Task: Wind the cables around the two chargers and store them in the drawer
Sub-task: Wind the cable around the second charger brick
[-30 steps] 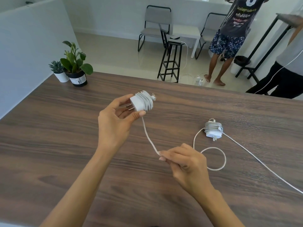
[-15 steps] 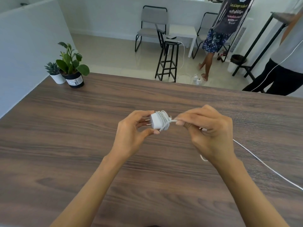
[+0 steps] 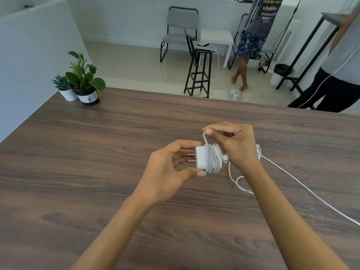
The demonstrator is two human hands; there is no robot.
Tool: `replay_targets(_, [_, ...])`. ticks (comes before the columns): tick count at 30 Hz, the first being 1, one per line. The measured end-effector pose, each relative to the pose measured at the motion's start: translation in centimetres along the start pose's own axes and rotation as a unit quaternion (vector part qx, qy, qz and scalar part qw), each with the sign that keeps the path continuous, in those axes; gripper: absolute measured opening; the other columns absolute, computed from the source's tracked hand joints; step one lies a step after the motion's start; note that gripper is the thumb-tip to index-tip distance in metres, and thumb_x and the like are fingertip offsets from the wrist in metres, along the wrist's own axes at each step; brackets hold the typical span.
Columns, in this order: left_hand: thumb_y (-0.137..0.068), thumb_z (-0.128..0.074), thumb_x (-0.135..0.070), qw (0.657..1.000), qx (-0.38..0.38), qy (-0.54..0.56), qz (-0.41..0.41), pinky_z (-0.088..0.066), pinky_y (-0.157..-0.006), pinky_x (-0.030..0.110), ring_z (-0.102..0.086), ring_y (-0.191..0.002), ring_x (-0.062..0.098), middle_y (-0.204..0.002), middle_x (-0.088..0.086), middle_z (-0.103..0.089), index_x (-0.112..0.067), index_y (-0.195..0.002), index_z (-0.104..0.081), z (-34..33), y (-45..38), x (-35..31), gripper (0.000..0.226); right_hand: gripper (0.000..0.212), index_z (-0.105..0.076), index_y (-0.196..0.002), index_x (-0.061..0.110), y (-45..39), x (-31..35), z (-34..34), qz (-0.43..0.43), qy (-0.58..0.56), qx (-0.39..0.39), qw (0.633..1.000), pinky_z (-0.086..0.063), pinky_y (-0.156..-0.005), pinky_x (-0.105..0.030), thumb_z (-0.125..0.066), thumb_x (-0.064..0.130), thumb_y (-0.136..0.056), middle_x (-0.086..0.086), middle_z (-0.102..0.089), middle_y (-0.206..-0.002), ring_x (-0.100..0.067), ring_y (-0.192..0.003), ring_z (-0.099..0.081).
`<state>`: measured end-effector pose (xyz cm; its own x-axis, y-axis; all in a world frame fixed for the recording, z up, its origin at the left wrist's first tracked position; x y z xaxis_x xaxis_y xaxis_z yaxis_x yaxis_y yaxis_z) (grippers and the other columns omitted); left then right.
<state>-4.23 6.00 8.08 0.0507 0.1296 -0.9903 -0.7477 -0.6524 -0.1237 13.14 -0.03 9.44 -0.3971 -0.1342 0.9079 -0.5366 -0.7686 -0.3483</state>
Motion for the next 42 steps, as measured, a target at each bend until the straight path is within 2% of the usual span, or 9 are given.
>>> replay_targets(11, [-0.057,-0.081,-0.01,0.996,-0.021,0.079,-0.026,-0.053,-0.087,0.025,-0.068,-0.099,0.018,-0.104,0.001,-0.072,-0.016,-0.107,-0.065,-0.6,-1.2,-1.4,0.053,0.012,-0.076,-0.082,0.025,0.4,-1.1,0.2,-0.063,-0.071,0.022,0.995,-0.05,-0.066,-0.011,-0.071,0.015,-0.079,0.015,-0.074,-0.076,0.0,-0.076,-0.069])
replay_targets(15, [-0.059,-0.081,-0.005,0.997,-0.026,0.067,-0.032,-0.052,-0.088,0.023,-0.068,-0.099,0.016,-0.105,-0.001,-0.072,-0.016,-0.108,-0.066,-1.1,-2.0,-2.1,0.052,0.044,-0.072,-0.055,0.034,1.8,-1.8,0.3,-0.092,-0.063,0.0,0.994,-0.044,-0.054,-0.007,-0.064,0.002,-0.084,0.018,-0.065,-0.053,0.008,-0.053,-0.057])
replay_targets(17, [-0.061,-0.082,0.003,0.998,-0.008,0.046,-0.032,-0.052,-0.088,0.023,-0.069,-0.098,0.015,-0.107,0.003,-0.071,-0.014,-0.109,-0.066,-1.8,-1.9,-2.0,0.053,0.043,-0.072,-0.061,0.034,2.2,-1.7,0.7,-0.084,-0.072,-0.02,0.994,-0.044,-0.054,-0.007,-0.064,-0.001,-0.084,0.019,-0.066,-0.055,0.006,-0.054,-0.059])
replay_targets(20, [-0.062,-0.082,0.007,0.999,0.019,0.03,-0.01,-0.052,-0.087,0.023,-0.069,-0.097,0.015,-0.108,0.005,-0.071,-0.012,-0.11,-0.066,-3.3,-1.5,-1.6,0.054,0.02,-0.074,-0.078,0.022,1.8,-1.2,2.2,-0.083,-0.106,-0.084,0.987,-0.05,-0.058,-0.013,-0.069,0.003,-0.079,0.012,-0.073,-0.068,-0.001,-0.063,-0.066])
replay_targets(26, [-0.062,-0.083,0.004,0.999,0.031,0.02,-0.003,-0.053,-0.087,0.022,-0.069,-0.096,0.013,-0.104,0.002,-0.073,-0.018,-0.108,-0.066,-5.8,-0.9,-0.6,0.054,0.018,-0.073,-0.076,0.03,2.2,-1.8,4.4,-0.066,0.019,-0.106,0.992,-0.052,-0.064,-0.035,-0.075,0.012,-0.076,-0.003,-0.072,-0.073,-0.019,-0.065,-0.058])
replay_targets(30, [-0.06,-0.084,0.001,0.999,-0.011,0.039,-0.033,-0.053,-0.089,0.028,-0.069,-0.098,0.017,-0.105,0.004,-0.072,-0.023,-0.106,-0.068,-6.8,-1.3,-0.4,0.054,0.044,-0.072,-0.068,0.03,3.3,-2.3,5.0,-0.064,-0.035,-0.074,0.995,-0.049,-0.062,-0.012,-0.068,-0.014,-0.072,0.007,-0.071,-0.069,0.002,-0.063,-0.063])
replay_targets(33, [-0.057,-0.082,-0.008,0.995,-0.044,0.071,-0.051,-0.054,-0.086,0.026,-0.069,-0.097,0.02,-0.104,0.004,-0.071,-0.021,-0.106,-0.067,-7.2,-1.7,-0.5,0.052,0.057,-0.063,-0.043,0.031,4.6,-3.0,4.7,-0.086,-0.018,-0.065,0.994,-0.035,-0.051,-0.01,-0.061,-0.017,-0.074,0.019,-0.05,-0.043,0.004,-0.047,-0.039])
replay_targets(38, [-0.057,-0.081,-0.014,0.991,-0.109,0.051,-0.059,-0.055,-0.085,0.027,-0.07,-0.095,0.016,-0.104,0.002,-0.072,-0.013,-0.11,-0.066,-6.5,-3.5,-0.2,0.056,0.013,-0.077,-0.067,0.025,7.7,-4.3,3.9,-0.147,-0.017,-0.06,0.987,-0.038,-0.056,-0.016,-0.074,0.02,-0.079,0.008,-0.059,-0.049,-0.003,-0.052,-0.046])
replay_targets(42, [-0.063,-0.083,-0.002,0.989,-0.134,-0.006,-0.061,-0.055,-0.089,0.034,-0.069,-0.095,0.013,-0.106,0.0,-0.071,-0.015,-0.111,-0.064,-5.6,-5.3,0.6,0.053,0.023,-0.076,-0.082,0.037,9.3,-4.2,4.0,-0.064,0.081,-0.035,0.994,-0.038,-0.055,-0.01,-0.075,0.014,-0.079,0.012,-0.061,-0.053,0.001,-0.05,-0.05])
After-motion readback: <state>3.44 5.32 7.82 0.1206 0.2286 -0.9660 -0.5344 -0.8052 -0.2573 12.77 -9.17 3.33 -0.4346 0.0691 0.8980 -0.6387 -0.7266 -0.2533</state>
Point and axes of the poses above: each hand's wrist, its own y-axis away from the middle knuckle, its own z-axis out of the back of the hand, x = y × z, the point moved 1 cm from there along -y, towards the middle knuckle
